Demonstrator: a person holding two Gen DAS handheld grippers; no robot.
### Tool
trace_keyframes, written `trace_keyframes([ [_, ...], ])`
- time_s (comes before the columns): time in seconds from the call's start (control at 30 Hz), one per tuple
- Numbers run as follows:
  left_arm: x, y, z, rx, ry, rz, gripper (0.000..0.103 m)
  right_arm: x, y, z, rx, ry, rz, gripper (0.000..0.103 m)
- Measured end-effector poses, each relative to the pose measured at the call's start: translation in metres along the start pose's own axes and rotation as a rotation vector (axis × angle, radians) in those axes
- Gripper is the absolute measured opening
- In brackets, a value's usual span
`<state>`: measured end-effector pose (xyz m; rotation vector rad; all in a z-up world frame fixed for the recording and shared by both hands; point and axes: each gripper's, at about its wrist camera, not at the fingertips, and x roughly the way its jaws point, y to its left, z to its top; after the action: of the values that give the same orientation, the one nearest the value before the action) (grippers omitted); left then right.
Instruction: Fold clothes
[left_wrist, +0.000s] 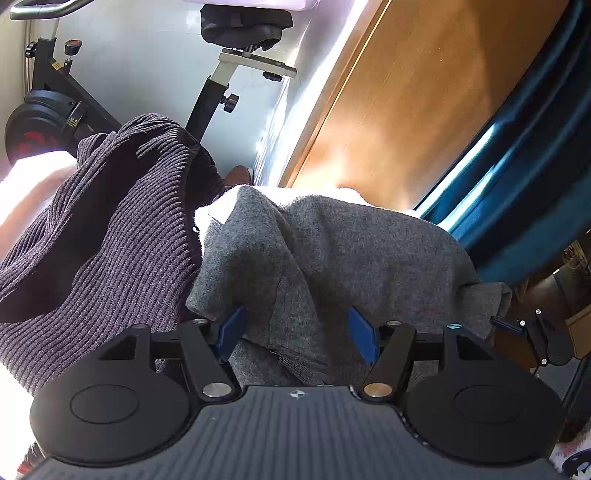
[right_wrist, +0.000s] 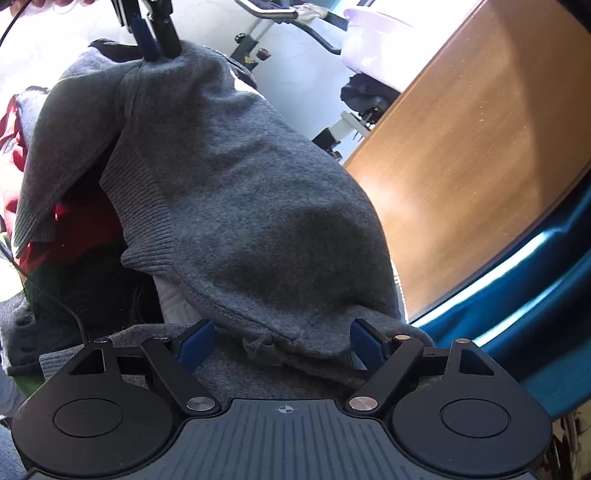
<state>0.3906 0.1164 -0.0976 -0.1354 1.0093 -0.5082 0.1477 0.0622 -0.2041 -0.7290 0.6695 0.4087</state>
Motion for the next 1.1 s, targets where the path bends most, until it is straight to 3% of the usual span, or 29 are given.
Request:
trace_keyframes([
  [0.2,-0.002,0.0,-0.005,0.013,0.002,0.007,0.068,0.022,0.002,0.012,0.028,0.021,0.009,0.075],
  [0.23,-0.003,0.001,-0.006,0.016,0.002,0.007,0.07,0.026,0.001,0.014,0.038,0.029,0.021,0.069],
  [0.33,-0.007,0.004,-0.005,0.028,-0.004,0.024,0.071,0.025,-0.009,0.017,0.098,0.029,0.087,0.026],
  [0.37,-0.009,0.006,-0.005,0.035,-0.012,0.032,0.073,0.021,-0.014,0.018,0.126,0.016,0.086,0.016],
  [0.4,-0.012,0.008,-0.004,0.046,-0.023,0.035,0.073,0.016,-0.021,0.019,0.17,-0.006,0.066,0.013],
  [0.5,-0.022,0.01,0.0,0.097,-0.058,0.04,0.073,-0.003,-0.049,0.017,0.361,-0.083,-0.04,0.011],
  [0.6,-0.026,-0.004,0.002,0.23,-0.06,0.029,0.075,-0.008,-0.078,0.011,0.543,-0.074,-0.063,0.011],
  [0.7,-0.021,-0.027,-0.005,0.456,-0.005,0.023,0.077,-0.006,-0.087,0.009,0.572,-0.066,-0.061,0.011],
  [0.8,-0.011,-0.045,-0.02,0.674,0.049,0.064,0.077,-0.005,-0.087,0.009,0.581,-0.067,-0.074,0.011],
  [0.9,0.005,-0.05,-0.03,0.746,0.108,0.052,0.077,-0.005,-0.091,0.008,0.635,-0.071,-0.085,0.011],
  [1.1,0.034,-0.076,-0.046,0.943,0.098,0.108,0.078,-0.005,-0.102,0.01,0.755,-0.082,-0.09,0.011],
])
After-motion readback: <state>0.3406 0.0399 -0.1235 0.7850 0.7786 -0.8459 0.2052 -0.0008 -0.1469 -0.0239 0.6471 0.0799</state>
